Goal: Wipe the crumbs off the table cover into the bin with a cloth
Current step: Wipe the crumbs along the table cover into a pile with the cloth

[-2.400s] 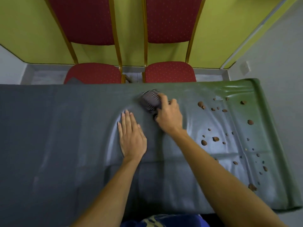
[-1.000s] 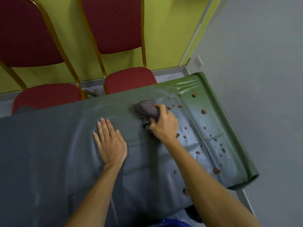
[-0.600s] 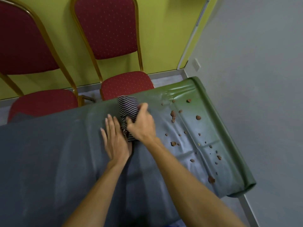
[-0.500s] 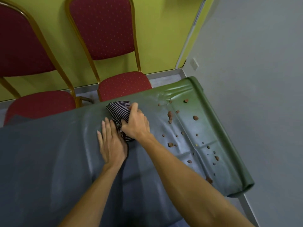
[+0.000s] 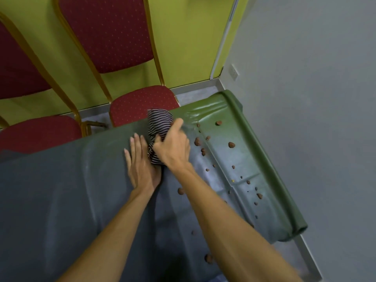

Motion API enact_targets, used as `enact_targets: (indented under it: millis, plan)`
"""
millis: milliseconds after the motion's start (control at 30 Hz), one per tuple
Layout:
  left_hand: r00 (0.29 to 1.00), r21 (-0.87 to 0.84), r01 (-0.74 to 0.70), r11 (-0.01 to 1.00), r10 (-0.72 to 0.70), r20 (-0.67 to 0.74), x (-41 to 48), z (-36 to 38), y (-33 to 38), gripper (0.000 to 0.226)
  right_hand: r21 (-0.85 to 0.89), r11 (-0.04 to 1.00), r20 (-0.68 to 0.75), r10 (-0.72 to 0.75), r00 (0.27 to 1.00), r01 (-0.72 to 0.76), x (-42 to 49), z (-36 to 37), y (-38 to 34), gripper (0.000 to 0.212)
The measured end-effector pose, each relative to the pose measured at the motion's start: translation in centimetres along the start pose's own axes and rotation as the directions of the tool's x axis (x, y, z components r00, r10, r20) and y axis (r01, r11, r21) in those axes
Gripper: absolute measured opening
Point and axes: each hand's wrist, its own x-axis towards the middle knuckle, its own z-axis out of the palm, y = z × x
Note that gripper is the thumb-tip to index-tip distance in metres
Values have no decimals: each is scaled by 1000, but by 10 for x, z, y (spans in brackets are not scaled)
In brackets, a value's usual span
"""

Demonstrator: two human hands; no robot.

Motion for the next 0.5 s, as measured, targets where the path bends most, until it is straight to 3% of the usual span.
enact_targets:
  millis: [133, 367, 500]
  plan:
    - [999, 59, 32, 998, -33, 19, 1, 3, -3, 58, -63, 998, 29, 28, 999, -26, 18, -2, 9, 47]
    - [999, 30, 38, 999, -38, -7, 0, 2, 1, 59, -7, 968, -107, 250, 962, -252, -6, -48, 60, 45]
    - [998, -65, 15, 998, -19, -66, 8, 3, 19, 57, 54, 982, -81, 186, 979, -182, -10, -49, 47, 45]
